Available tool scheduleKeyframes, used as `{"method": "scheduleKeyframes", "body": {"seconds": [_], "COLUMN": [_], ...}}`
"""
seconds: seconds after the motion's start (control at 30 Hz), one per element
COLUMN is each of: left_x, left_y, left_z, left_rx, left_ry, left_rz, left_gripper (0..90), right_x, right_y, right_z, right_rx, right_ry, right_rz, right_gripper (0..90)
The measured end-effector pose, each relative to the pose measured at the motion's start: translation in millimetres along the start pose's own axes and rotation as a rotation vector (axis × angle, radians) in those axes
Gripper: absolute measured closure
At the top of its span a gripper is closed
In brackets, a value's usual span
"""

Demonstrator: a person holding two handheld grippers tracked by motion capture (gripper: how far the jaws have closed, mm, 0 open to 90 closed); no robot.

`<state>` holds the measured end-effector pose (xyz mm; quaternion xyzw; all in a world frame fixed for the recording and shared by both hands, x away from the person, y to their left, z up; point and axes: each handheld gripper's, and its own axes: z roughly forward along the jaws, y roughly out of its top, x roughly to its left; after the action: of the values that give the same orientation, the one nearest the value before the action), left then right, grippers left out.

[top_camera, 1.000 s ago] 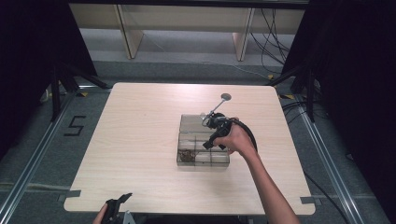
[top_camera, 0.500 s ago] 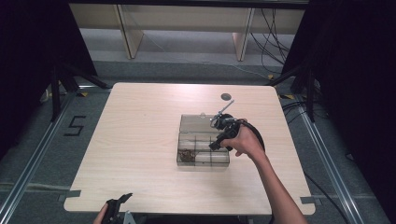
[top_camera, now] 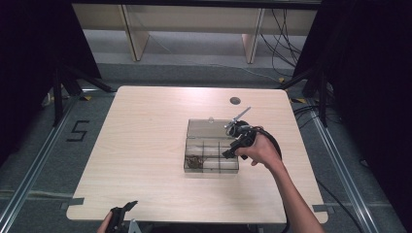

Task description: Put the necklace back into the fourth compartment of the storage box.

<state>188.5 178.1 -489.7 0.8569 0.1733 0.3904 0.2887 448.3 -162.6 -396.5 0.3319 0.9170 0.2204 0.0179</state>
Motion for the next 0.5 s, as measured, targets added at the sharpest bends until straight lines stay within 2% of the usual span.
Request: {"method": "scheduleKeyframes", "body": {"seconds": [0.13,0.3,0.33,0.37,0.43,0.47,0.5], "left_x": [-0.1,-0.1,0.1,0.5,0.0,0.1,0.2], "left_y": [-0.1,-0.1,-0.1,0.0,-0.2,-0.1,-0.1], "left_z": [-0.1,-0.1,0.1,-0.2,-0.1,-0.2,-0.1], "left_rx": [0.003,0.003,0.002,0.007,0.006,0.007,0.006], "left_ry": [0.001,0.001,0.001,0.002,0.003,0.001,0.002], "left_rz": [0.007,0.008,0.006,0.009,0.008,0.011,0.011], "left_gripper": [15.7,15.7,15.7,15.7,15.7,15.7,15.7], "right_x": [0.7,-1.9,-0.8,-2.4,-1.4,-2.4,-1.8], "right_y": [-3.7,-7.5,-8.4,-9.1,-10.8,-11.3,-11.9], "right_z": [-1.5,0.0,-0.7,-0.5,-2.0,-2.3,-3.3], "right_rx": [0.004,-0.012,-0.006,-0.020,-0.021,-0.019,-0.023], "right_ry": [0.014,-0.001,0.004,0.002,0.008,0.005,0.005], "right_rz": [0.016,0.005,0.023,0.005,0.032,0.019,0.030], "right_gripper": [45.7,43.5,43.3,42.8,41.4,40.8,40.4]}}
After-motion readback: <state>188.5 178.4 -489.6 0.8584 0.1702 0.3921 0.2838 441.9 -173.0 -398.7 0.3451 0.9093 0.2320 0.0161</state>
